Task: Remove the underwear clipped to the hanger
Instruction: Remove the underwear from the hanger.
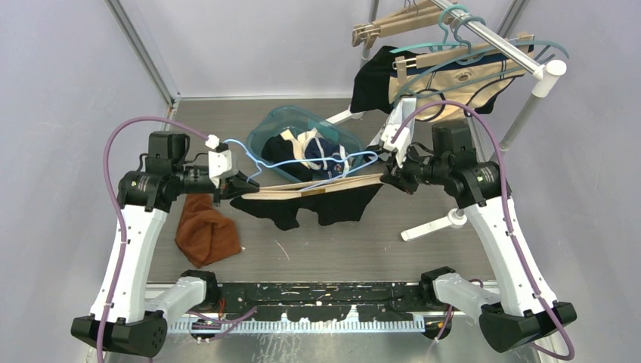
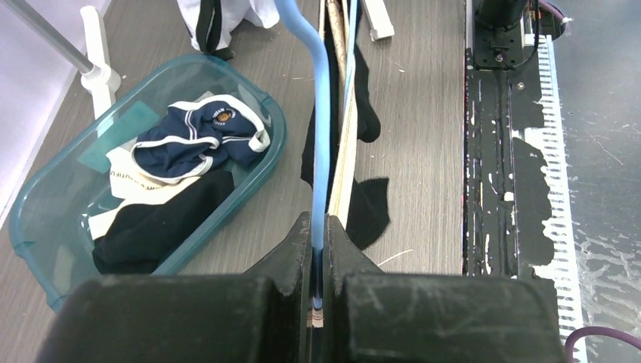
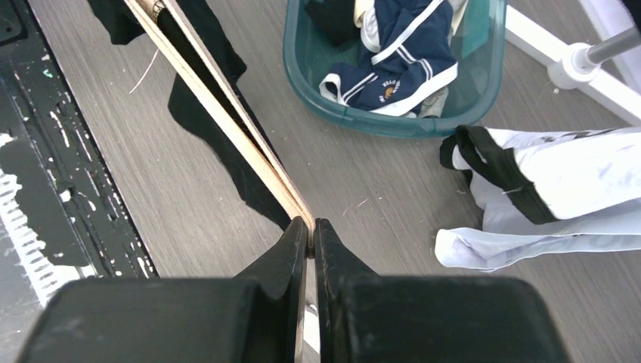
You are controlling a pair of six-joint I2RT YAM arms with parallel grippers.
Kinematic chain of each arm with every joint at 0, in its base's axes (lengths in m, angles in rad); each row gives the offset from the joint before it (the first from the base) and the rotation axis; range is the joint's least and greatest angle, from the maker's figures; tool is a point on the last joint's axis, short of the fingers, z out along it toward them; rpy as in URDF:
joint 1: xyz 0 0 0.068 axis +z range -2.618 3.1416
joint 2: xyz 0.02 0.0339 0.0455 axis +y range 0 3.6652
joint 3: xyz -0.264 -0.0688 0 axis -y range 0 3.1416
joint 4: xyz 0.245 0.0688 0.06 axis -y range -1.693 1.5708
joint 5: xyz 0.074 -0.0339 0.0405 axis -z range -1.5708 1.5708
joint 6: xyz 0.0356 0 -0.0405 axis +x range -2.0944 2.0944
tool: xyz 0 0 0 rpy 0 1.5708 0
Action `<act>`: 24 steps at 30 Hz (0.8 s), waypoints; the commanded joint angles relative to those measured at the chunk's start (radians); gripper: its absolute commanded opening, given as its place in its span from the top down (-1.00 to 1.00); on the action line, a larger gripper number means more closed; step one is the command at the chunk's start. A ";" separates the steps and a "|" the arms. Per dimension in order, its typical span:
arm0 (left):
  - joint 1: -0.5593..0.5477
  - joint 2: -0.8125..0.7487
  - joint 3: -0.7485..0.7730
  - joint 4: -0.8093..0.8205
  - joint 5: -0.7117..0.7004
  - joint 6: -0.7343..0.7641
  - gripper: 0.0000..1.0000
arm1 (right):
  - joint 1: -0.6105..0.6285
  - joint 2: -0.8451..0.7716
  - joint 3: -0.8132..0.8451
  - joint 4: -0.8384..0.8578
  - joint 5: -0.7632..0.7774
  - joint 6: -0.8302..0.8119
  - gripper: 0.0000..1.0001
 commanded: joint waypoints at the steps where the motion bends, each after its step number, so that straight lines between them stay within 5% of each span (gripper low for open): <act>1: 0.024 -0.021 0.023 0.000 -0.017 -0.009 1.00 | -0.034 0.000 -0.012 -0.019 0.043 -0.032 0.98; 8: 0.023 0.017 0.040 0.071 -0.035 -0.110 1.00 | -0.034 0.016 0.011 -0.019 -0.066 0.016 0.98; 24: -0.157 0.167 0.153 0.068 -0.357 -0.173 1.00 | -0.033 -0.019 -0.091 0.116 -0.145 0.143 0.88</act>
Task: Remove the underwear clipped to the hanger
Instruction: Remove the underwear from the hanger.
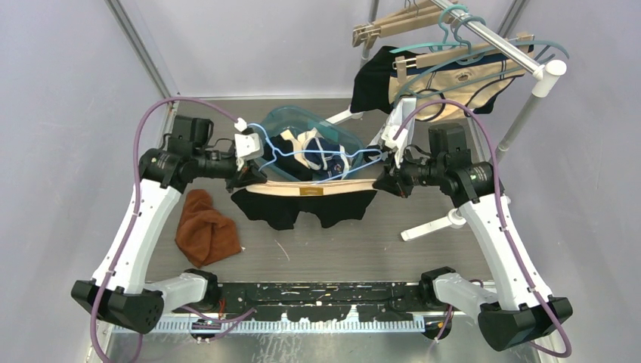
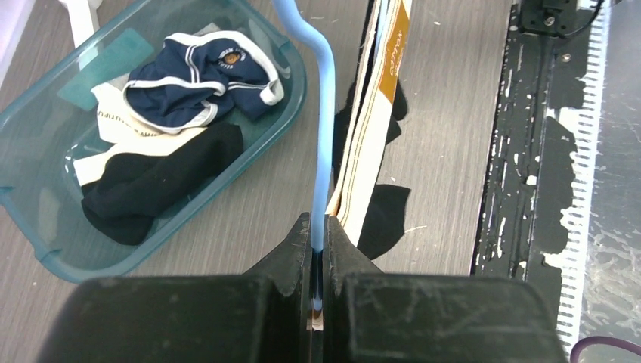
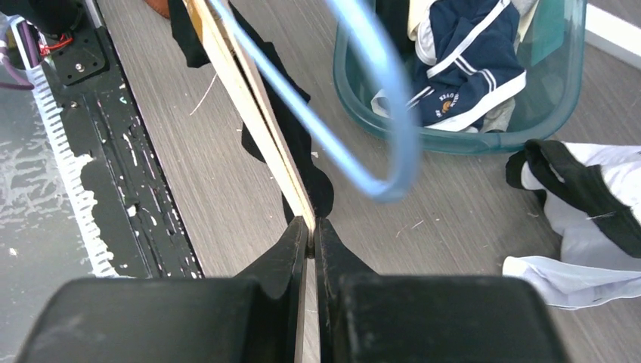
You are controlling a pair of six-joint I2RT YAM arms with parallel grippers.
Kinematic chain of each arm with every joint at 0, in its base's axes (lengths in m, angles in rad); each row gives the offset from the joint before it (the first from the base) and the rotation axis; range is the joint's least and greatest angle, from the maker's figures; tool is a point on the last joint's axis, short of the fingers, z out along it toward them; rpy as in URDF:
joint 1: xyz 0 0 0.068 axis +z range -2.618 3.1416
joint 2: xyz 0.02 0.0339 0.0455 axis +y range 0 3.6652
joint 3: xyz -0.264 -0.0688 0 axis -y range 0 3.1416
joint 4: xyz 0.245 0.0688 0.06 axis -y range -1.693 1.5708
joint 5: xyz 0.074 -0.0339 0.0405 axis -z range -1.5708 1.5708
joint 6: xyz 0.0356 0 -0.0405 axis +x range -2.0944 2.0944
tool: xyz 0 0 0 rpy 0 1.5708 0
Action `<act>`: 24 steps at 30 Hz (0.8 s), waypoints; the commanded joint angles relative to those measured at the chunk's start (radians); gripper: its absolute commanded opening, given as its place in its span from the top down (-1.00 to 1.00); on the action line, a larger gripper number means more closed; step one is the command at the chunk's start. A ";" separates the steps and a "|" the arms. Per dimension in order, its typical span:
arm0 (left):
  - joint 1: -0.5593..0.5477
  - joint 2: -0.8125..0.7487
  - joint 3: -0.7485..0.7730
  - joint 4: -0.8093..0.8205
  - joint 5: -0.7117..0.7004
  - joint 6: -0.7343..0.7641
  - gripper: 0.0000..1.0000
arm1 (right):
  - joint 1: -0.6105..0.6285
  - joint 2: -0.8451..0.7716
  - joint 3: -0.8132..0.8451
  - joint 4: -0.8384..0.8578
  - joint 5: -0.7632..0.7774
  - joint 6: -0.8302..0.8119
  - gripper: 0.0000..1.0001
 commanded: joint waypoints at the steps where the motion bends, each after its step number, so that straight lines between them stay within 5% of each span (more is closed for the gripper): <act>1: -0.030 0.028 0.070 0.033 -0.123 -0.052 1.00 | -0.011 -0.032 -0.037 0.088 0.007 0.066 0.86; 8: -0.063 0.051 0.088 0.024 -0.166 -0.057 1.00 | -0.011 -0.035 -0.052 0.104 0.029 0.090 0.58; 18: -0.093 0.067 0.110 -0.013 -0.207 -0.029 1.00 | -0.011 -0.036 0.005 0.039 0.122 0.070 -0.17; 20: -0.105 0.075 0.120 -0.032 -0.226 -0.016 1.00 | -0.011 -0.031 0.025 0.018 0.138 0.054 -0.59; 24: -0.145 0.095 0.145 -0.082 -0.289 0.017 1.00 | -0.011 -0.022 0.088 -0.023 0.157 0.025 -0.84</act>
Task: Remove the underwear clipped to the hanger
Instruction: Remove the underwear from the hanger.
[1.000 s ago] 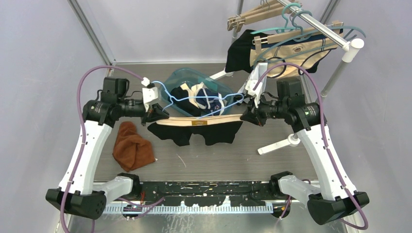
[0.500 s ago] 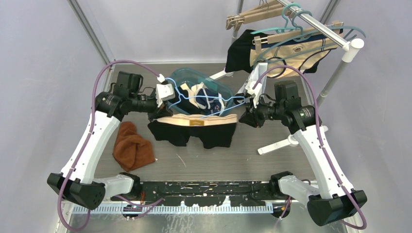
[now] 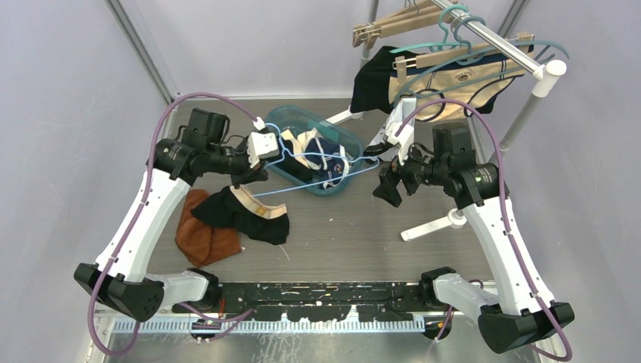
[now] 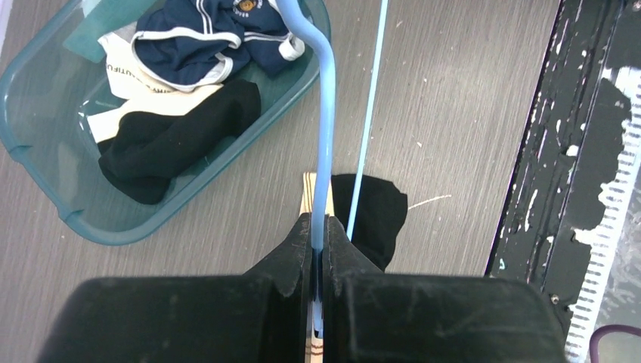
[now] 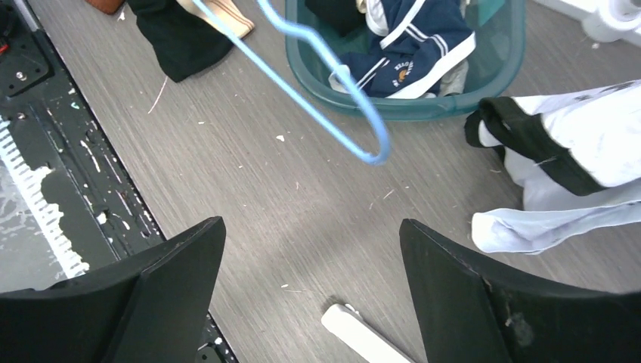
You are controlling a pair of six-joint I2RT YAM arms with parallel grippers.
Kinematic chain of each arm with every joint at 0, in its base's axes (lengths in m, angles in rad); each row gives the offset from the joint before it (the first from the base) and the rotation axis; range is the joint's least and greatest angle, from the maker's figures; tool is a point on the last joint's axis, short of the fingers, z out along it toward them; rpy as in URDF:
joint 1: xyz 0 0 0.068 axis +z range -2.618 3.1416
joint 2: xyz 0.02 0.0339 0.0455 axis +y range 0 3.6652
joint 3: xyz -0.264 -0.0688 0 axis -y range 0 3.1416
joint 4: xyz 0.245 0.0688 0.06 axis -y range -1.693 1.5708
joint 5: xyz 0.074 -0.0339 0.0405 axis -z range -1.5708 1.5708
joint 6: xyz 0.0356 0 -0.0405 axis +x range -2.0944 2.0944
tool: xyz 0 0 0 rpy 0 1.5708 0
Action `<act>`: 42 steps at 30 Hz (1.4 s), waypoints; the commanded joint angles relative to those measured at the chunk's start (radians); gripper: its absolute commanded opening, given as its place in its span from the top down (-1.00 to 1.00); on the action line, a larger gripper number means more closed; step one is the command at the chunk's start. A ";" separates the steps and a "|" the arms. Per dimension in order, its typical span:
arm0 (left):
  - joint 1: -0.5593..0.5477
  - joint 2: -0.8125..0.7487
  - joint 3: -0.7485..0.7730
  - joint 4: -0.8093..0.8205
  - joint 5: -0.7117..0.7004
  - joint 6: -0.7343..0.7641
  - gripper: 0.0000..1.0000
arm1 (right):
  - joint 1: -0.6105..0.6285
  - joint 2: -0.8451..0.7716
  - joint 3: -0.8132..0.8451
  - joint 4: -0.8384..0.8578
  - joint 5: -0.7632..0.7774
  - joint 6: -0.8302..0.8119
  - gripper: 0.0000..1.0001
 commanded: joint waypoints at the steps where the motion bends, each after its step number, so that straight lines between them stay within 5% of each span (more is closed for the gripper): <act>1: -0.046 0.016 0.066 -0.054 -0.070 0.048 1.00 | -0.003 -0.003 0.122 -0.039 0.029 -0.042 -0.85; 8: -0.114 0.050 0.104 -0.099 -0.125 0.059 1.00 | 0.037 0.024 0.218 -0.077 -0.007 -0.096 -0.91; 21: -0.231 0.140 0.207 -0.152 -0.133 0.031 1.00 | 0.317 0.177 0.212 0.052 -0.011 -0.092 -0.86; 28: -0.239 0.155 0.198 -0.143 -0.117 0.020 1.00 | 0.328 0.232 0.194 0.074 -0.048 -0.095 -0.13; 34: -0.240 0.156 0.172 -0.125 -0.118 0.019 1.00 | 0.328 0.216 0.153 0.112 -0.048 -0.080 0.74; 42: -0.240 0.134 0.126 -0.087 -0.114 0.013 0.97 | 0.317 0.169 0.101 0.142 -0.053 -0.063 0.98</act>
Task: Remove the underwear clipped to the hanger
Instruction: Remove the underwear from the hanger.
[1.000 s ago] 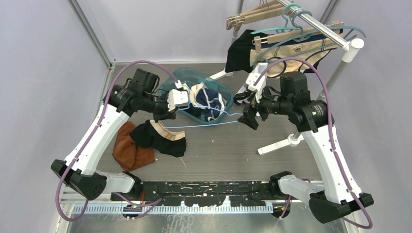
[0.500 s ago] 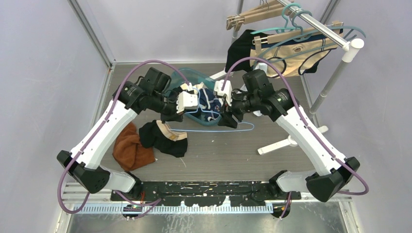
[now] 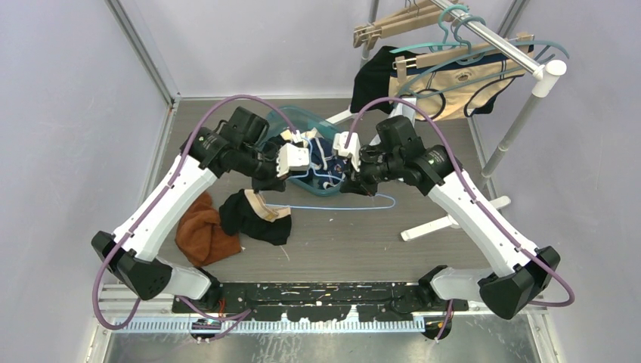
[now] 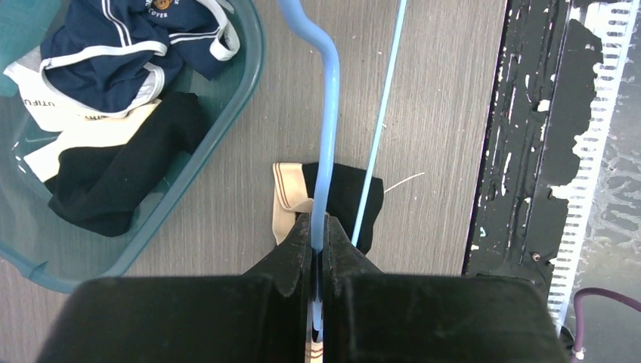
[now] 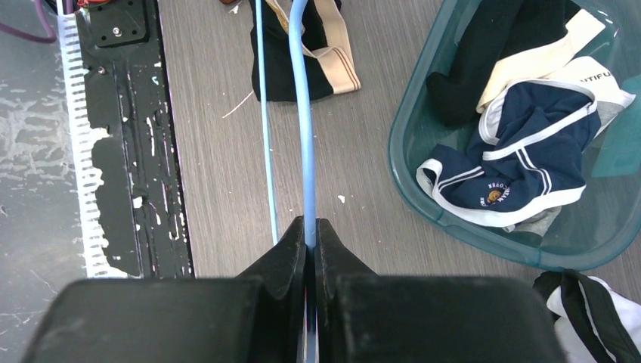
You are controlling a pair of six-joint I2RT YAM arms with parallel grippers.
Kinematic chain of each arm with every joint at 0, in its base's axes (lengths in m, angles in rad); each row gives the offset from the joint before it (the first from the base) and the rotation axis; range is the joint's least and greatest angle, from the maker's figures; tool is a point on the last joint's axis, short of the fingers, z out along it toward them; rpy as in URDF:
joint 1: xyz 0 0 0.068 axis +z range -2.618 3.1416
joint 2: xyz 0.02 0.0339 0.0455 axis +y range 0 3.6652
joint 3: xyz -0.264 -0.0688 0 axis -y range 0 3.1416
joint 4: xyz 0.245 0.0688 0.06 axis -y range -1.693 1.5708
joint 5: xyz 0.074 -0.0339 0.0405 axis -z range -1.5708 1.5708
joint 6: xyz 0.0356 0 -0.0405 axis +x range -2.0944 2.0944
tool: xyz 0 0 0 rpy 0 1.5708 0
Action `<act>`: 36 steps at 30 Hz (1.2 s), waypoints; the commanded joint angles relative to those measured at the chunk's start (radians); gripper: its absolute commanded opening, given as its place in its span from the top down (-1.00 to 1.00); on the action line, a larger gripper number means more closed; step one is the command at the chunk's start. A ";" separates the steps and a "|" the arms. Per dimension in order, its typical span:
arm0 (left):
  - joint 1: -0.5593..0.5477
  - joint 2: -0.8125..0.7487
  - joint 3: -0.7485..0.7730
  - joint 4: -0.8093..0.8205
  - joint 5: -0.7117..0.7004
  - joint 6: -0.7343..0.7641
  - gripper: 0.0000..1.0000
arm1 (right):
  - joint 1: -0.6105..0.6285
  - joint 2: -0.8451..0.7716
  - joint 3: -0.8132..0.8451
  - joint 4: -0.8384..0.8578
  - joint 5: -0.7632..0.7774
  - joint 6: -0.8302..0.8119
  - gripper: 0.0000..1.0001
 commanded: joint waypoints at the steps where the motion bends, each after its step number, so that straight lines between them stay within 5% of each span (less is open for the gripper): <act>1: -0.005 -0.033 -0.018 0.049 0.038 -0.010 0.63 | -0.016 -0.061 -0.011 0.070 -0.032 0.022 0.98; 2: -0.005 -0.040 -0.023 0.049 0.045 -0.010 0.40 | -0.023 -0.067 -0.013 0.070 -0.050 0.023 0.98; 7: -0.001 -0.065 -0.037 0.047 0.070 -0.013 0.10 | -0.088 -0.105 -0.019 0.070 -0.173 0.036 0.98; 10: 0.021 -0.099 -0.058 0.062 0.090 -0.015 -0.27 | -0.131 -0.142 -0.040 0.072 -0.217 0.036 0.98; 17: 0.168 -0.240 -0.117 0.165 0.222 -0.072 -1.00 | -0.217 -0.241 -0.093 0.073 -0.244 0.029 0.98; 36: 0.350 -0.404 -0.375 0.360 0.243 -0.117 -0.96 | -0.352 -0.332 0.016 0.006 -0.415 0.102 0.98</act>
